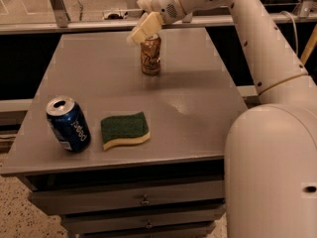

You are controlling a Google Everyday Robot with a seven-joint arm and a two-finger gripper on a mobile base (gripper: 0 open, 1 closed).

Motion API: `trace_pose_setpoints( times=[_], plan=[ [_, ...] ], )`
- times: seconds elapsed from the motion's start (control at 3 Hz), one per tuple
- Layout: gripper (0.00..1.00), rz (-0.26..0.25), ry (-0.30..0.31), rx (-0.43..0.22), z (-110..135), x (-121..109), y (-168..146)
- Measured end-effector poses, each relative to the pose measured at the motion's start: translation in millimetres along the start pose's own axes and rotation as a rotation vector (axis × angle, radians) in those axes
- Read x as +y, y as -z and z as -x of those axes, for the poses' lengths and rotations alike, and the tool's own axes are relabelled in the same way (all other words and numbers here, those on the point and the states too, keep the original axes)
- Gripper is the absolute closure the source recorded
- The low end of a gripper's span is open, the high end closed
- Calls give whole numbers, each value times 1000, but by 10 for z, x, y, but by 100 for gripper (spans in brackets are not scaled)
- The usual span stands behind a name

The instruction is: Place orange can upright

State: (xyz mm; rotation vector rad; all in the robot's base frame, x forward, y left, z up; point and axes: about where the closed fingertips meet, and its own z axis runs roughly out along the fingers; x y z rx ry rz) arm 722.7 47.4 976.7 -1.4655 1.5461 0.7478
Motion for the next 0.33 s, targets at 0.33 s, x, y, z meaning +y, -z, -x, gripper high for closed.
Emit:
trace_pose_setpoints(
  times=[0.33],
  plan=[
    [0,0,0,0,0,0,-1]
  ],
)
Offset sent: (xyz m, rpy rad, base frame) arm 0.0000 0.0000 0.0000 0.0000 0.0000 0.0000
